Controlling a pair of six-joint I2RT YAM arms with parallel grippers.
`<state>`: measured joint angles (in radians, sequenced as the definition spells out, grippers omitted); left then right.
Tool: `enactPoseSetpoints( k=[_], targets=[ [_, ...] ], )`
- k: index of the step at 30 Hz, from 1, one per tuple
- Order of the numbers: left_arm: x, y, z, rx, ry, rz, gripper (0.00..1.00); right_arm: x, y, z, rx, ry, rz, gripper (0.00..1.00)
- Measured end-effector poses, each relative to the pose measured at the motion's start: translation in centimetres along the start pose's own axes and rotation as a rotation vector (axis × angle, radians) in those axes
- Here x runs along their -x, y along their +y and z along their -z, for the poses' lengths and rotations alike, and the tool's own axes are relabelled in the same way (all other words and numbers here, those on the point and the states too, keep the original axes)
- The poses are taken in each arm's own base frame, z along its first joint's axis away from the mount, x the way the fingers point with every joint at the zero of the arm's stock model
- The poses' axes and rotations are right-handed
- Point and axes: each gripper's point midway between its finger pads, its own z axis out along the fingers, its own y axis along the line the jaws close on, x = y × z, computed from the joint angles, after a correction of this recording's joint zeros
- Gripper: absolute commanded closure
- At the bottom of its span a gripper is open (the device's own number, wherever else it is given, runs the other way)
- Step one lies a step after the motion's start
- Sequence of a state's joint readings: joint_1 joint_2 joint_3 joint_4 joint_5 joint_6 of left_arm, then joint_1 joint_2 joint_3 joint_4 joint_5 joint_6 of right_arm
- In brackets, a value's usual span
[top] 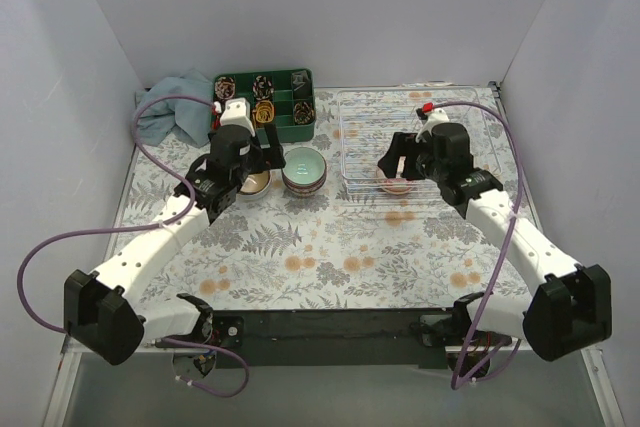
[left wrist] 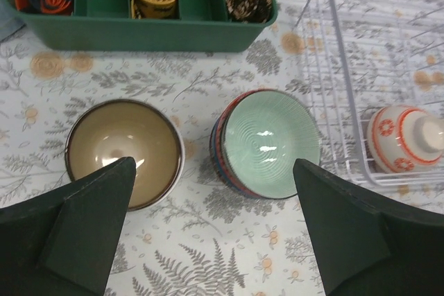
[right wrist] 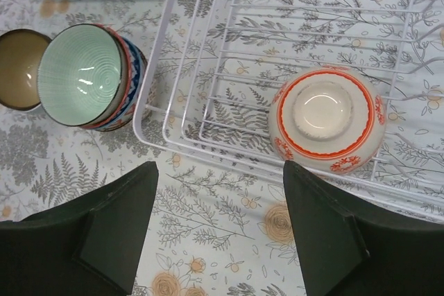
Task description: Unload the bowls from the dish rack
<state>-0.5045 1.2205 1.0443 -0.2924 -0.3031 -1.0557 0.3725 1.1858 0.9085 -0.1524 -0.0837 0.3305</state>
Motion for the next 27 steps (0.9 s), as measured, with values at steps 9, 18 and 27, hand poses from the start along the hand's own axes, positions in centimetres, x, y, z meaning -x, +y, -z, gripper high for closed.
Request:
enactPoseSetpoints(
  k=[9, 18, 27],
  targets=[
    [-3.5, 2.3, -0.1, 0.043, 0.034, -0.057, 0.02, -1.5, -4.3, -4.1, -0.117, 0.136, -0.075, 0.2],
    [-2.3, 2.6, 0.1, 0.059, -0.018, -0.065, 0.02, -3.7, -5.9, -7.3, -0.13, 0.256, -0.12, 0.23],
    [-2.3, 2.9, 0.0, 0.068, -0.026, -0.071, 0.02, -3.5, -4.3, -10.2, -0.013, 0.282, -0.158, 0.24]
  ],
)
